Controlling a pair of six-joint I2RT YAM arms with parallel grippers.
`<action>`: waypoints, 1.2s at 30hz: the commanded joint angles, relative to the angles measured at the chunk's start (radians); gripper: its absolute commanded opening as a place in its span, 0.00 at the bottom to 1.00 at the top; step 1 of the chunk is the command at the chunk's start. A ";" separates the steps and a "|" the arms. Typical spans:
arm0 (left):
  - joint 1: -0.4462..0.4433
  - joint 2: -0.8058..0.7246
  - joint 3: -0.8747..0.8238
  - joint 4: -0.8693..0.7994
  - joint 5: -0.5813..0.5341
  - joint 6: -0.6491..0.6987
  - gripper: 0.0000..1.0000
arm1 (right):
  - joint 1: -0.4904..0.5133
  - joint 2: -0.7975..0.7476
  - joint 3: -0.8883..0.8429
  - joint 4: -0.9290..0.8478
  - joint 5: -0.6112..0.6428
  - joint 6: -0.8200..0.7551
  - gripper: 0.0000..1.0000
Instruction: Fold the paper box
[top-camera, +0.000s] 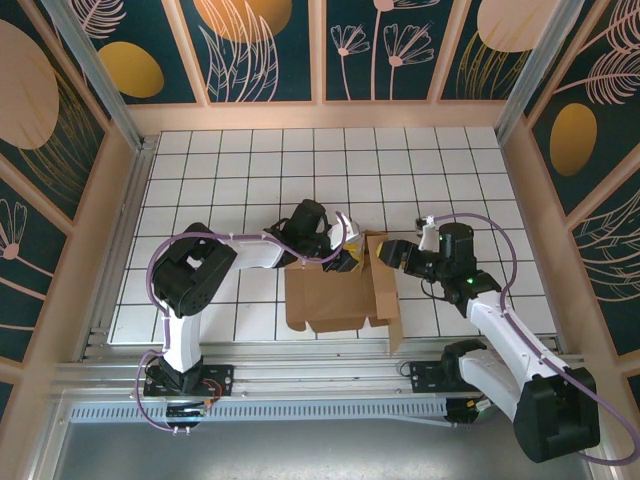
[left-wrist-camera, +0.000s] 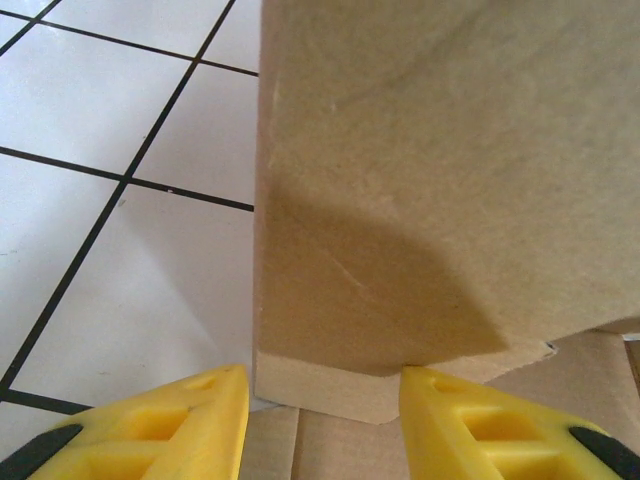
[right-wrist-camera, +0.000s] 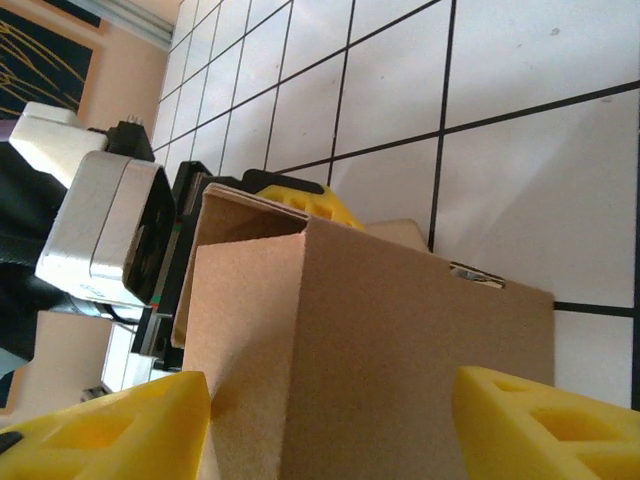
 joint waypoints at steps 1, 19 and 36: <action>-0.008 0.001 0.038 0.022 0.054 0.012 0.43 | -0.005 -0.005 -0.029 0.032 -0.063 0.019 0.63; -0.037 0.104 0.201 0.025 0.226 0.002 0.48 | -0.034 0.086 -0.056 0.177 -0.168 -0.004 0.63; -0.054 0.133 0.235 0.047 0.191 -0.047 0.26 | -0.060 0.144 -0.048 0.234 -0.183 0.004 0.64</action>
